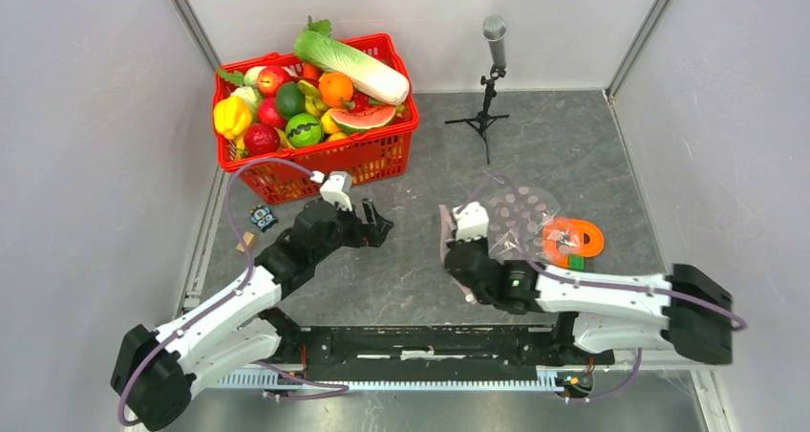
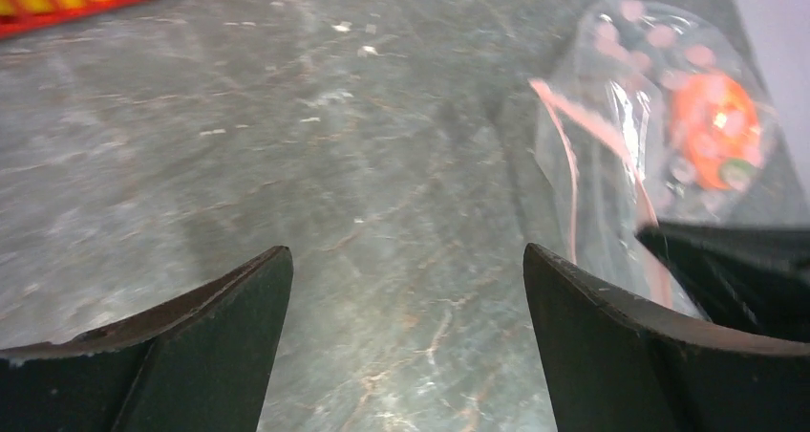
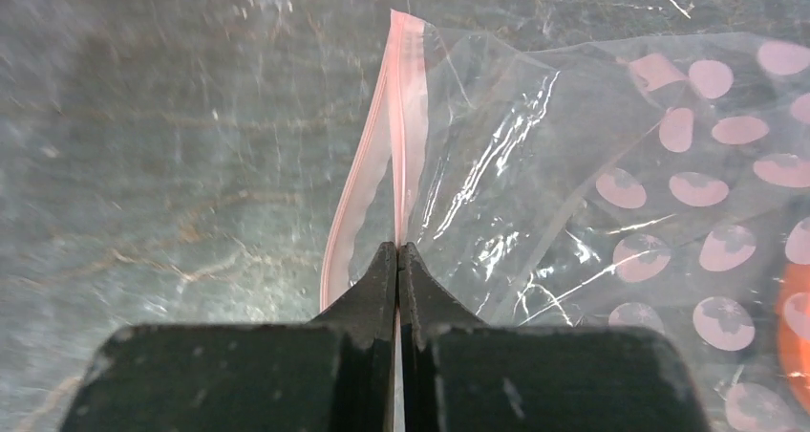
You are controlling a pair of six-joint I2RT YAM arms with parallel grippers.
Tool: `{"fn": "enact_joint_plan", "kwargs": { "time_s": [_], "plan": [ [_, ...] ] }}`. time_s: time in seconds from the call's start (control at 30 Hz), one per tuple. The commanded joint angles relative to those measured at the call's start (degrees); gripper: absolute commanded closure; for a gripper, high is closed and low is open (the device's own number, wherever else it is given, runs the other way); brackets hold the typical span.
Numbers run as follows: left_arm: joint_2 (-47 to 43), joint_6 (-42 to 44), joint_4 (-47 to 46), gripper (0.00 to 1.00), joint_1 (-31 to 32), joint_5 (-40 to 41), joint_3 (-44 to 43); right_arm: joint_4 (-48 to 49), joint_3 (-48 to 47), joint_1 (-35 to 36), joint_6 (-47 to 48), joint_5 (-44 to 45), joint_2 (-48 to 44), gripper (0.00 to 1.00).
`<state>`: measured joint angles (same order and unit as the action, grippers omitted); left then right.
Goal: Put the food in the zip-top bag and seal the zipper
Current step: Pick up the zipper food storage bag at the center of the board, then open the zipper of the food storage bag.
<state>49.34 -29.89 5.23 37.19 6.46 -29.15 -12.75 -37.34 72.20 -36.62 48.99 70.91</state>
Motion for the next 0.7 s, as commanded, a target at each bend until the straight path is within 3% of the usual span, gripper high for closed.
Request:
{"fn": "enact_joint_plan", "kwargs": {
  "time_s": [0.0,0.13,0.23,0.33,0.67],
  "plan": [
    [4.05,1.68,-10.53,0.04,-0.01,-14.44,-0.53,16.71,7.17,-5.9,4.67,-10.76,-10.68,1.0],
    [7.16,-4.39,-19.25,0.05,0.55,-19.9,-1.39,17.2,8.1,-7.58,6.3,-11.98,-14.94,1.0],
    [13.98,-4.97,-19.98,0.07,1.02,-23.66,-5.11,17.71,8.36,-7.6,6.74,-12.72,-16.33,1.0],
    [19.13,-8.15,-26.41,0.08,2.03,-28.03,-6.29,18.51,8.67,-7.56,6.44,-13.64,-16.72,1.0],
    [28.52,-8.47,-25.22,0.17,2.98,-27.12,-11.49,21.25,8.55,-7.6,6.92,-15.22,-16.97,1.0]
  ]
}}
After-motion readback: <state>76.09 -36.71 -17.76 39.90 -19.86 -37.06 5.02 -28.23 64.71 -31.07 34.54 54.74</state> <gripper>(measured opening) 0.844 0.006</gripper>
